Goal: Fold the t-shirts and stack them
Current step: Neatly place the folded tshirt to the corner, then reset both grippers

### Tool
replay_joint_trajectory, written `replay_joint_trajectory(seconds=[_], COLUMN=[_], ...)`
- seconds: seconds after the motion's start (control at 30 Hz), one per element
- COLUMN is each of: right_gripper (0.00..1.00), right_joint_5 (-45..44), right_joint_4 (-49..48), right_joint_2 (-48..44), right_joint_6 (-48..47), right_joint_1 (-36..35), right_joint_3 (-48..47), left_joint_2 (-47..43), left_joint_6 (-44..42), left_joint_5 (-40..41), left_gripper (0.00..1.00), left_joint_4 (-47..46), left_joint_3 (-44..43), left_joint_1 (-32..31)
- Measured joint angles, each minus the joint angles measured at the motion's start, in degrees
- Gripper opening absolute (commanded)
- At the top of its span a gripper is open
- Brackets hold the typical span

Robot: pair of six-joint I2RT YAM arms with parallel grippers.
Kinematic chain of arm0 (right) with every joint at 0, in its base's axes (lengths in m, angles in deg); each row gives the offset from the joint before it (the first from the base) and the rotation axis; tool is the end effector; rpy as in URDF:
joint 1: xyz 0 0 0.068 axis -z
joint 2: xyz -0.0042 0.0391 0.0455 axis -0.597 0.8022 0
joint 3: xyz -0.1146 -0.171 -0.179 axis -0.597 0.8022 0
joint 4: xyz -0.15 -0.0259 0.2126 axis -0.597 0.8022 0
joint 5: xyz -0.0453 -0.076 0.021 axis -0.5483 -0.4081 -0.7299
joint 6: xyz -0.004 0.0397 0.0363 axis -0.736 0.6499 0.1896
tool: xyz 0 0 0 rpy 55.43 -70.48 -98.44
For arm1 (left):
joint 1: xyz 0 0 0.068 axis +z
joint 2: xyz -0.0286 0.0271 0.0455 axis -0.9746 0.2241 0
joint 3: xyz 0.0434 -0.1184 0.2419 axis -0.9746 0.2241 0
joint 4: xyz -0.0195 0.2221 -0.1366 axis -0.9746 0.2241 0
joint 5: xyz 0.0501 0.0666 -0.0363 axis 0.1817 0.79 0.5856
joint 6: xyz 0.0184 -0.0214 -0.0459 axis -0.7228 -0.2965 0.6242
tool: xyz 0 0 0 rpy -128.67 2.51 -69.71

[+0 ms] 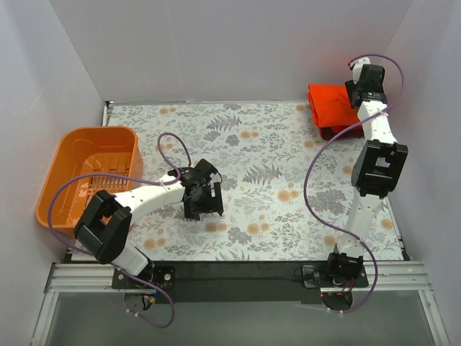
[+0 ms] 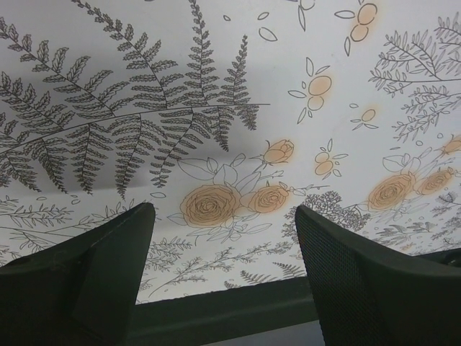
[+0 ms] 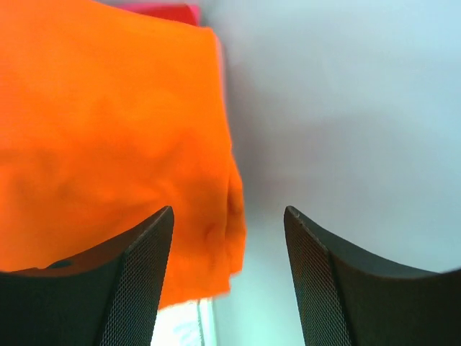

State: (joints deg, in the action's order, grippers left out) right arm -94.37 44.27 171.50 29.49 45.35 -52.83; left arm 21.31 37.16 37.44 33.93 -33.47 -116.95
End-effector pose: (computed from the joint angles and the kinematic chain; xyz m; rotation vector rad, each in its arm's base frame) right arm 0.5256 -0.0930 0.2892 -0.1308 2.0778 -0.7683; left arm 0.2080 -0.1757 0.1821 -1.0960 2.8314 -0.3566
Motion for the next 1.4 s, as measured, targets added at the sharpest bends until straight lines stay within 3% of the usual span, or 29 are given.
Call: replay_joint_trajectory(seconds=[0.1,0.3,0.53,0.73,0.97,1.1,1.4], right_gripper=[0.66,0.56,0.50,0.47,0.50,0.56,0.78], right_joint_5=[5.0,23.9,40.2,44.6,45.8,45.7,42.4], right_joint_4=[-0.2,-3.8,-9.3,-10.2,-9.3,-6.3,2.0], right_joint_2=[-6.9,-18.2,-15.8,-9.0,-11.1,-19.4,-54.9], right_joint_6=[2.7,13.4,24.2,29.0,32.6,34.4,37.1], right_joint_1=[-1.1,-3.4,-3.3,-3.0,-2.3,-2.3,-2.0], right_joint_3=[4.9,12.5,20.8,25.4,29.9,32.3,39.6], left_joint_2=[-1.5,-6.8,-10.2,-10.5,-12.3,-15.3,-25.3], left_joint_6=[0.3,1.1,1.6,1.9,1.9,1.9,-0.2], left_joint_5=[0.0,0.0,0.0,-0.1,0.0,1.4,15.8], left_gripper=[0.78,0.78,0.77,0.78,0.78,0.78,0.80], left_joint_4=[-0.3,-1.3,-1.8,-2.5,-2.6,-1.9,4.3], left_joint_3=[0.5,2.9,5.0,6.1,6.1,5.6,-3.8], left_joint_1=[0.0,0.0,0.0,0.0,0.0,0.0,0.0])
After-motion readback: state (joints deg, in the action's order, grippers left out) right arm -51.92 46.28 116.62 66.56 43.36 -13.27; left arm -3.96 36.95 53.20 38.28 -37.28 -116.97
